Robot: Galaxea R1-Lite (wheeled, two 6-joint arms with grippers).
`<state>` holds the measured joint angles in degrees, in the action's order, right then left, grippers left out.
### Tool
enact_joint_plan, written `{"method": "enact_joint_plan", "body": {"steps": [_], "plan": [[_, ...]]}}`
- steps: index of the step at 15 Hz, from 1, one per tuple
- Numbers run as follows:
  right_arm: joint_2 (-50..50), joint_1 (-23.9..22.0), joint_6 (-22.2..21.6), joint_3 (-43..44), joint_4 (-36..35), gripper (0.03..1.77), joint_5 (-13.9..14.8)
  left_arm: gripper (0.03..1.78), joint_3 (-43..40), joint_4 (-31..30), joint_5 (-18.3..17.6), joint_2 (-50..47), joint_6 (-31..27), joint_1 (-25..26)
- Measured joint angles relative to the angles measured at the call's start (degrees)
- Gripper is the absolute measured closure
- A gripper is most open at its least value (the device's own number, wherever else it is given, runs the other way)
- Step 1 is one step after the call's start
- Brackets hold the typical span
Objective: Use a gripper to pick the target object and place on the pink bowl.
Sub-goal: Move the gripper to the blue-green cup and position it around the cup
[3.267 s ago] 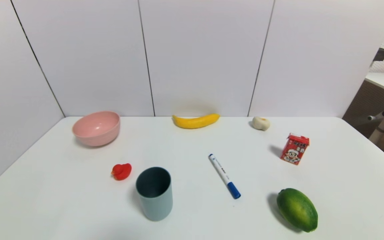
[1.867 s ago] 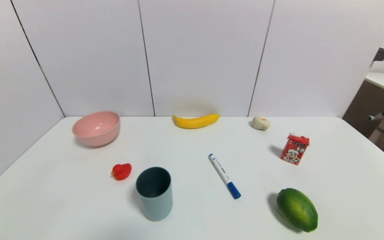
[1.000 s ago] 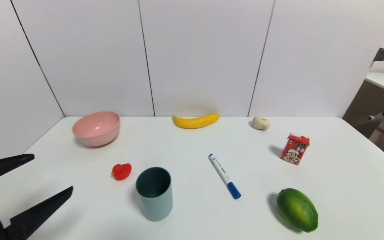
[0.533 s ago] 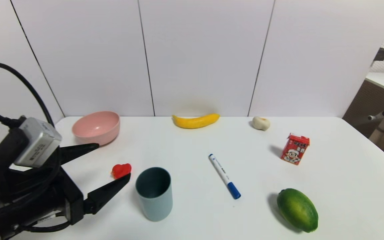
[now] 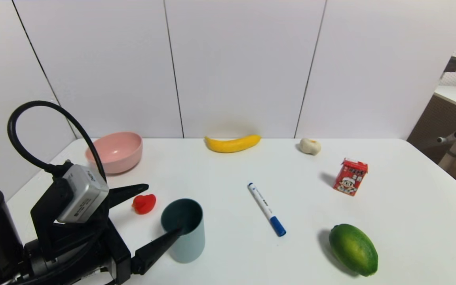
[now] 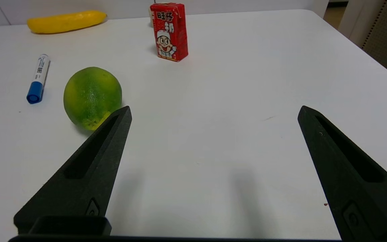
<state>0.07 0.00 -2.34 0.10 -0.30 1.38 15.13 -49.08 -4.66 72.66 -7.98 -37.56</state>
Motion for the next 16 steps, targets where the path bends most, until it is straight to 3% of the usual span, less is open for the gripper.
{"method": "enact_joint_plan", "body": {"steps": [3,7,10,11,12,16], "plan": [[0.0,-0.02,-0.02,0.0,-0.02,0.09,-0.01,0.12,-1.24,-2.63,0.02,1.27,0.52,-1.85],[0.0,0.0,0.0,0.0,-0.02,0.09,0.0,0.71,-1.82,-4.8,0.11,4.11,0.66,-2.13],[0.0,0.0,0.0,0.0,0.0,0.09,-0.01,1.03,-1.82,-7.45,0.11,6.17,0.66,-2.23],[0.0,0.0,0.0,0.0,-0.02,0.09,0.0,1.25,-1.82,-7.91,0.15,6.56,0.66,-2.23],[0.0,0.0,-0.02,0.0,0.0,0.09,0.0,1.7,-1.82,-8.0,0.17,6.78,0.66,-2.18],[0.0,0.0,-0.05,0.0,-0.05,0.09,0.0,1.76,-1.49,-8.06,0.3,6.95,0.61,-2.16]]}}
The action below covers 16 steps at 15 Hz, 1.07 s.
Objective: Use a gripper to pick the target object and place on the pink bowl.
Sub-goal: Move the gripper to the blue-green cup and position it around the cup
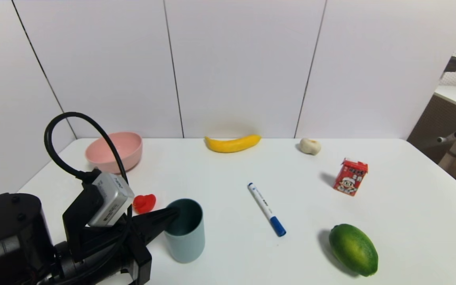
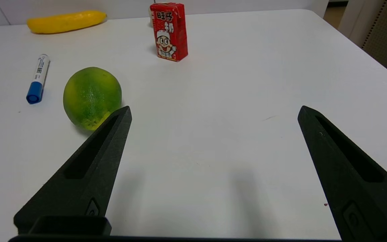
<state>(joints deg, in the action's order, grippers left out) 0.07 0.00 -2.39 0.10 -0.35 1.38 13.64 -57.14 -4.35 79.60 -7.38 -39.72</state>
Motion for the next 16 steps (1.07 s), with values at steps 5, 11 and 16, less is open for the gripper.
{"method": "enact_joint_plan", "body": {"steps": [5,11,16], "plan": [[0.0,0.0,0.05,0.0,0.05,0.09,0.02,1.28,0.2,0.02,0.0,-0.09,1.23,0.0],[0.0,0.0,0.02,0.0,0.02,0.09,0.02,0.65,0.22,-0.44,0.2,1.15,2.74,0.0],[0.0,0.0,0.05,0.0,0.05,0.09,-0.01,0.39,0.09,-1.99,0.0,2.65,4.18,0.0]]}}
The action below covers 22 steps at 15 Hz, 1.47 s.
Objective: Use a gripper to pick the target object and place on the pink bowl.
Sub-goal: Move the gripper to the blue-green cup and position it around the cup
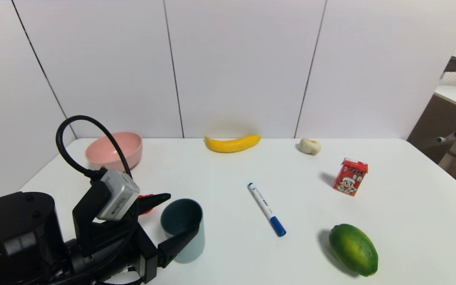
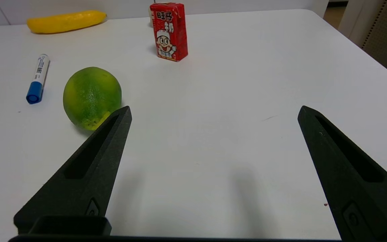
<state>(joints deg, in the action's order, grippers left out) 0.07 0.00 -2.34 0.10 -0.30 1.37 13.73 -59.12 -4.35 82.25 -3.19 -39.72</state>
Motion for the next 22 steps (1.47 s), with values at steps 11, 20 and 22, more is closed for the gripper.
{"method": "enact_joint_plan", "body": {"steps": [11,20,22], "plan": [[0.0,0.0,0.0,0.0,0.0,0.09,0.01,0.18,-0.98,-3.19,-0.11,4.19,0.17,-0.68],[0.0,0.0,0.0,0.0,-0.02,0.09,0.0,0.14,-4.28,-9.34,0.13,10.64,1.71,-0.46],[0.0,0.0,-0.02,0.0,0.0,0.09,0.0,0.13,-4.36,-9.59,0.15,11.41,1.71,-0.44]]}}
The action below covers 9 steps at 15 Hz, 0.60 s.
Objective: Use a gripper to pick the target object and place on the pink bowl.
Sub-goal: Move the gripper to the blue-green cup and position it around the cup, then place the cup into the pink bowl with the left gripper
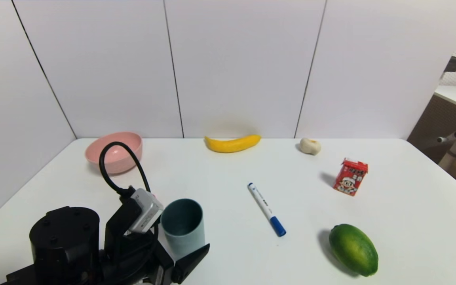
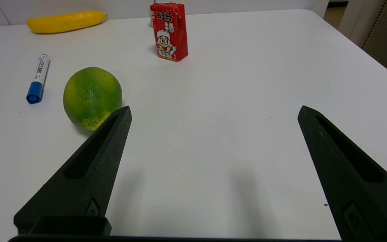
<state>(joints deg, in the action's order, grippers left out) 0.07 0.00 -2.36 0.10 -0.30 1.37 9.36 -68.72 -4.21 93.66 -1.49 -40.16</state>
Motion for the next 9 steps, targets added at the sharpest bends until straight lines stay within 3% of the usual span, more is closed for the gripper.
{"method": "enact_joint_plan", "body": {"steps": [2,4,5,9], "plan": [[0.0,0.0,0.02,0.0,-0.02,0.09,0.0,0.15,0.11,-1.23,0.02,0.99,0.01,0.02],[0.0,0.0,0.02,0.0,0.0,0.09,0.01,0.51,0.15,-2.84,0.02,2.15,0.09,0.02],[0.0,0.0,0.0,0.0,-0.02,0.09,0.04,0.61,0.26,-3.33,0.1,2.65,0.09,0.02],[0.0,0.0,0.02,0.0,-0.02,0.09,0.0,0.66,0.52,-3.66,0.11,3.56,0.11,0.02]]}}
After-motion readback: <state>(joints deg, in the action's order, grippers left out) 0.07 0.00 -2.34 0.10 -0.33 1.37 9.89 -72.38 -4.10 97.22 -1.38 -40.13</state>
